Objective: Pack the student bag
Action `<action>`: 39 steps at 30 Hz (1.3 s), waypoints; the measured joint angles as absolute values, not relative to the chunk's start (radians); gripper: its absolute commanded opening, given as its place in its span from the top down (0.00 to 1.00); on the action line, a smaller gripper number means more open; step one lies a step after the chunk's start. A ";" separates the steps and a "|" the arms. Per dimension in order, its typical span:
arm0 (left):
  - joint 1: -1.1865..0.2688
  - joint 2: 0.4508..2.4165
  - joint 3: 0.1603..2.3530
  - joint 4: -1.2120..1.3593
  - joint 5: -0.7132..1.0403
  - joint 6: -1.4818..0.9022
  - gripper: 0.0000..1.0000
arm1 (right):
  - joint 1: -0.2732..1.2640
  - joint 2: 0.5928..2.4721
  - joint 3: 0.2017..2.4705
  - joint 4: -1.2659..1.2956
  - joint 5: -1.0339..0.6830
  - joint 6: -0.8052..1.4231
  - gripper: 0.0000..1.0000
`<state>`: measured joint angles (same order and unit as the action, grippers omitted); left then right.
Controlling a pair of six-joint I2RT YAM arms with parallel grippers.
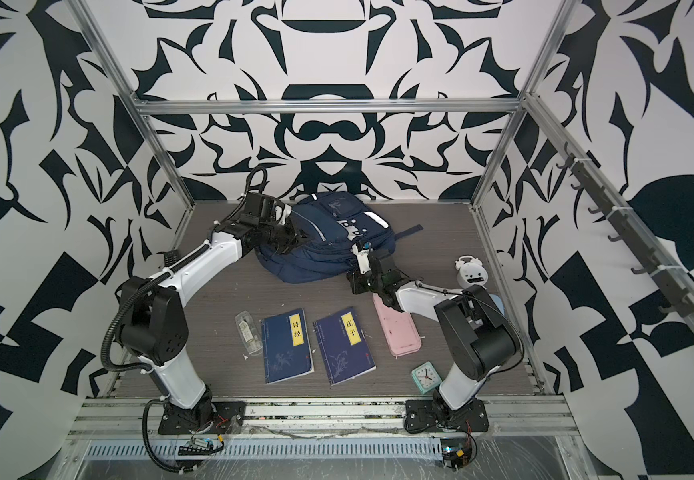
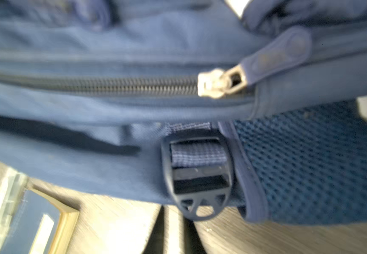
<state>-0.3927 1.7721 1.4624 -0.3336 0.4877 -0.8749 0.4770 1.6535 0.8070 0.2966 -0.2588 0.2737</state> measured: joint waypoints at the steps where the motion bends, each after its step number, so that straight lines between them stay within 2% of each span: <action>1: -0.393 1.773 1.462 -0.334 0.488 -0.875 1.00 | 0.477 1.654 0.807 0.296 -0.258 0.274 0.64; 9: -0.393 1.773 1.462 -0.334 0.490 -0.875 1.00 | 0.477 1.692 0.809 0.292 -0.254 0.266 0.60; 17: -0.393 1.773 1.462 -0.334 0.491 -0.875 1.00 | 0.477 1.745 0.849 0.288 -0.257 0.263 0.69; 26: -0.393 1.773 1.462 -0.334 0.492 -0.875 1.00 | 0.477 1.752 0.864 0.289 -0.265 0.263 0.70; 35: -0.393 1.773 1.462 -0.333 0.492 -0.875 1.00 | 0.477 1.762 0.867 0.288 -0.274 0.263 0.89; 39: -0.392 1.773 1.462 -0.333 0.492 -0.876 1.00 | 0.477 1.762 0.867 0.287 -0.278 0.263 0.94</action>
<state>-0.3920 1.7725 1.4624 -0.3332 0.4915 -0.8757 0.4770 1.7618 0.8673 0.2874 -0.2779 0.2634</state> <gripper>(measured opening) 0.083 0.134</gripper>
